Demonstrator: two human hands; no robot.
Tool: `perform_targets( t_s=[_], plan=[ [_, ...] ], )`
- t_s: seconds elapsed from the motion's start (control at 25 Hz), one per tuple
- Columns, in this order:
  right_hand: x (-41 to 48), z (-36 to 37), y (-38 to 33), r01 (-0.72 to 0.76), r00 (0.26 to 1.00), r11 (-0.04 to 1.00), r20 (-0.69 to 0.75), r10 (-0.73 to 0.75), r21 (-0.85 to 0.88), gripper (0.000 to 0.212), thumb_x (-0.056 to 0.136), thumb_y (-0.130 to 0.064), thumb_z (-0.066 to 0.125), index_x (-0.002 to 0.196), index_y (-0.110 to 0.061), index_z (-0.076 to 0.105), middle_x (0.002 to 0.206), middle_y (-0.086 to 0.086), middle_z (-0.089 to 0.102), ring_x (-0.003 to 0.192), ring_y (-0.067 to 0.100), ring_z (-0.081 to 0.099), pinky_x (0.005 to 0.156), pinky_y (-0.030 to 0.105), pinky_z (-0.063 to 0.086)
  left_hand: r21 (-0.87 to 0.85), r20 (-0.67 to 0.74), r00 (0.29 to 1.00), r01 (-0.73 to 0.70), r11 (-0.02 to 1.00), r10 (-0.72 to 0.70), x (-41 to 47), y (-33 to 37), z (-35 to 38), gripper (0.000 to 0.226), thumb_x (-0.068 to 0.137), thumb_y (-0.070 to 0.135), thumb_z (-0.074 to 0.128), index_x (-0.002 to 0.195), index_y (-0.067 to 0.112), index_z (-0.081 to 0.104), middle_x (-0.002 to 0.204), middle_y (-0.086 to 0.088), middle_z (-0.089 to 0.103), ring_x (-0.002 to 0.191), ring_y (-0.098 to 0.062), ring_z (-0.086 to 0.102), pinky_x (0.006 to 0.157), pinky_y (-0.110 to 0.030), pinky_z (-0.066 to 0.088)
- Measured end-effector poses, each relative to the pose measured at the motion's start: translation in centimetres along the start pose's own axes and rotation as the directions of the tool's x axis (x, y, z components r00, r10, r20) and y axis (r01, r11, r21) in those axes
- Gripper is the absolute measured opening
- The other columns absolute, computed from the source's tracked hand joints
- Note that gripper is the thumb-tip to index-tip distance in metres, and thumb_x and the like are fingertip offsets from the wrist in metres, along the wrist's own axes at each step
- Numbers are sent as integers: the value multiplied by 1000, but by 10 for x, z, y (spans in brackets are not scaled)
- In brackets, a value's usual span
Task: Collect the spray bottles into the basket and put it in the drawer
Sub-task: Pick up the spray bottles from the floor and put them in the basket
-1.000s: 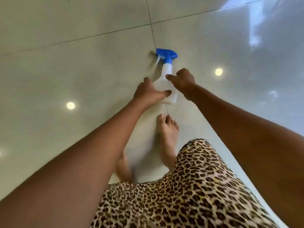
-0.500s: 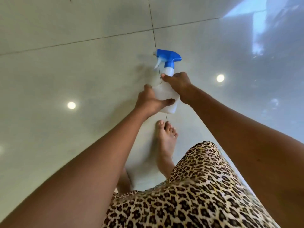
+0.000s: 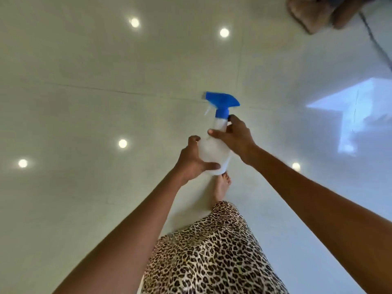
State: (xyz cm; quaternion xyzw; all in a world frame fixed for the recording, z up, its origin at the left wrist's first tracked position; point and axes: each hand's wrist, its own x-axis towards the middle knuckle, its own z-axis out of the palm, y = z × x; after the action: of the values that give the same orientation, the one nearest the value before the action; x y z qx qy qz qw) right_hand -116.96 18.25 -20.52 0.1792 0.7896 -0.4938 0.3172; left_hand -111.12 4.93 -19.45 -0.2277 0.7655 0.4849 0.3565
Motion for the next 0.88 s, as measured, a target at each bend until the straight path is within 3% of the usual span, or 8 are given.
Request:
perform_targets(
  t_s=[0.16,0.44,0.6,0.76,0.88],
  plan=[
    [-103,25,-62,271,961,934,10,-276,-232,53,72,-45,74,112,-17,52,64,-15,52,57,-1,50,48,17,34,-215,-124,992,-48,975,21,-114,-5,-40,92,57,13,85,129,20,29,132,-7,48,114,-26,51,95,-44,48],
    [-307,128,-125,643,764,702,204,-612,-306,46,67,-48,75,97,-23,50,59,-14,48,54,-1,48,48,17,31,-422,-439,897,-252,871,47,-338,-87,-96,90,56,12,86,127,24,31,130,-3,47,114,-25,51,93,-45,50],
    [-433,204,-145,801,597,548,401,-695,-243,48,65,-47,77,97,-22,51,57,-15,48,54,-1,48,49,19,33,-493,-630,777,-405,770,6,-474,-155,-109,83,59,10,84,122,28,32,126,1,47,112,-21,52,87,-37,53],
    [-548,282,-143,892,413,435,612,-674,-123,46,64,-45,78,96,-25,52,61,-14,53,58,3,54,53,21,40,-497,-779,614,-479,724,-128,-589,-225,-107,86,53,22,84,120,34,32,114,11,50,105,-13,55,85,-33,53],
    [-617,338,-133,929,239,369,740,-629,14,46,64,-46,78,98,-26,55,71,-9,62,68,11,62,62,24,49,-485,-848,476,-521,702,-233,-654,-272,-102,85,57,22,81,124,39,33,121,10,50,110,-11,53,89,-33,52]
  ],
)
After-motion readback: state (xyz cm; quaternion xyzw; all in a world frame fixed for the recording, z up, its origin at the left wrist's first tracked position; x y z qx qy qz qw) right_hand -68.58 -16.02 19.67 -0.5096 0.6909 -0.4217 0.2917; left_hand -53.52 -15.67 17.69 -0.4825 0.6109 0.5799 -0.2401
